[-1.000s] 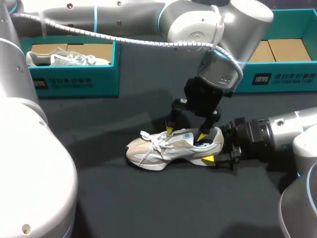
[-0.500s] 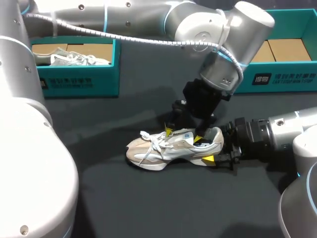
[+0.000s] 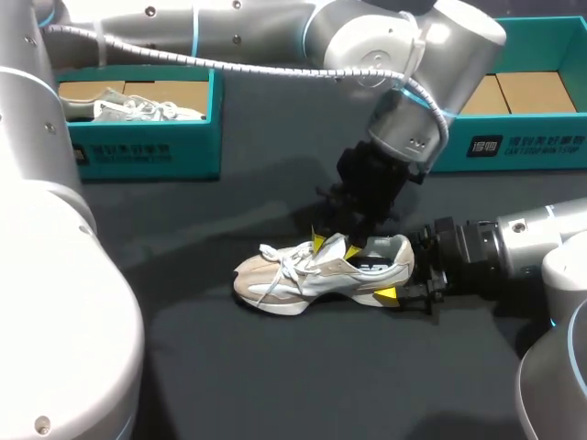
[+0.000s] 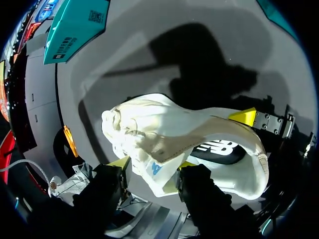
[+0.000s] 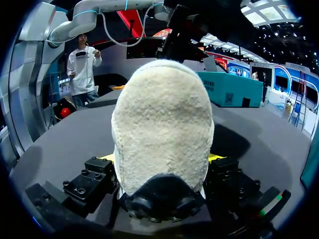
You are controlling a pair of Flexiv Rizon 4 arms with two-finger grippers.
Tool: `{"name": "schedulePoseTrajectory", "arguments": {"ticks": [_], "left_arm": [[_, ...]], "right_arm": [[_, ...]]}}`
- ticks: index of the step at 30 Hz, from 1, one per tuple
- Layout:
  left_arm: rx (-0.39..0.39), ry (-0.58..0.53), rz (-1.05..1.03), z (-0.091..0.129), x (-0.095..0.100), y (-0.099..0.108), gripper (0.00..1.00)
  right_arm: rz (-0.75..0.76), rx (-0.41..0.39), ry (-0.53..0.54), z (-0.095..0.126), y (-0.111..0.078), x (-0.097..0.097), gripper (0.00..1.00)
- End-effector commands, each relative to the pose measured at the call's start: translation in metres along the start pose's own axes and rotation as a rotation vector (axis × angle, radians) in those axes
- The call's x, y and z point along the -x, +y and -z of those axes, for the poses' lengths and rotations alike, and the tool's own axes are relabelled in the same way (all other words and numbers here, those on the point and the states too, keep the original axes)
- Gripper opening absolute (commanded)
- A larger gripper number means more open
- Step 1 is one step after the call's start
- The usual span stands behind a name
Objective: Take the shoe out of the shoebox, open the shoe tongue, remove and reinsert the insole, then place the shoe into the shoebox
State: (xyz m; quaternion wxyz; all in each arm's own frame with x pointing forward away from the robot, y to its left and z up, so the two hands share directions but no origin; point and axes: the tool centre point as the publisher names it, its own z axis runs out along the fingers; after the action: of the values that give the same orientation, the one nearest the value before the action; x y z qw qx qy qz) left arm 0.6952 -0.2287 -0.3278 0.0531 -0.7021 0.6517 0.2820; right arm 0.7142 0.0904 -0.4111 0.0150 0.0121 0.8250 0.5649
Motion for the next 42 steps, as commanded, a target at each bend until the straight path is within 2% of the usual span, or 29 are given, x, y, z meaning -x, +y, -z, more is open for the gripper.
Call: {"name": "schedulePoseTrajectory", "arguments": {"ticks": [1,6,12,19,21,22,26,31,38,42], "left_arm": [[-0.016,0.012,-0.014,0.001,0.008,0.003,0.48],[-0.028,0.022,-0.05,0.005,0.014,0.003,0.49],[-0.045,0.021,-0.073,0.005,0.019,0.004,0.41],[-0.059,0.026,-0.096,0.007,0.024,0.005,0.22],[-0.064,0.033,-0.1,0.008,0.025,0.006,0.02],[-0.068,0.037,-0.104,0.008,0.026,0.007,0.0],[-0.083,0.086,-0.11,0.007,0.033,0.013,0.0],[-0.096,0.188,-0.073,0.002,0.053,0.018,0.0],[-0.114,0.322,0.014,-0.009,0.08,0.016,0.0],[-0.114,0.351,0.056,-0.016,0.09,0.014,0.0]], "right_arm": [[-0.001,-0.005,0.0,0.0,-0.002,0.002,0.0],[-0.001,-0.005,0.0,0.0,-0.002,0.002,0.0],[-0.001,-0.005,0.0,0.0,-0.002,0.002,0.0],[-0.001,-0.005,0.0,0.0,-0.002,0.002,0.0],[-0.001,-0.005,0.0,0.0,-0.002,0.002,0.0],[-0.001,-0.005,0.0,0.0,-0.002,0.002,0.0],[-0.001,-0.005,0.0,0.0,-0.002,0.002,0.0],[-0.001,-0.005,0.0,0.0,-0.002,0.002,0.0],[-0.001,-0.005,0.0,0.0,-0.002,0.002,0.0],[-0.001,-0.005,0.0,0.0,-0.002,0.002,0.0]]}}
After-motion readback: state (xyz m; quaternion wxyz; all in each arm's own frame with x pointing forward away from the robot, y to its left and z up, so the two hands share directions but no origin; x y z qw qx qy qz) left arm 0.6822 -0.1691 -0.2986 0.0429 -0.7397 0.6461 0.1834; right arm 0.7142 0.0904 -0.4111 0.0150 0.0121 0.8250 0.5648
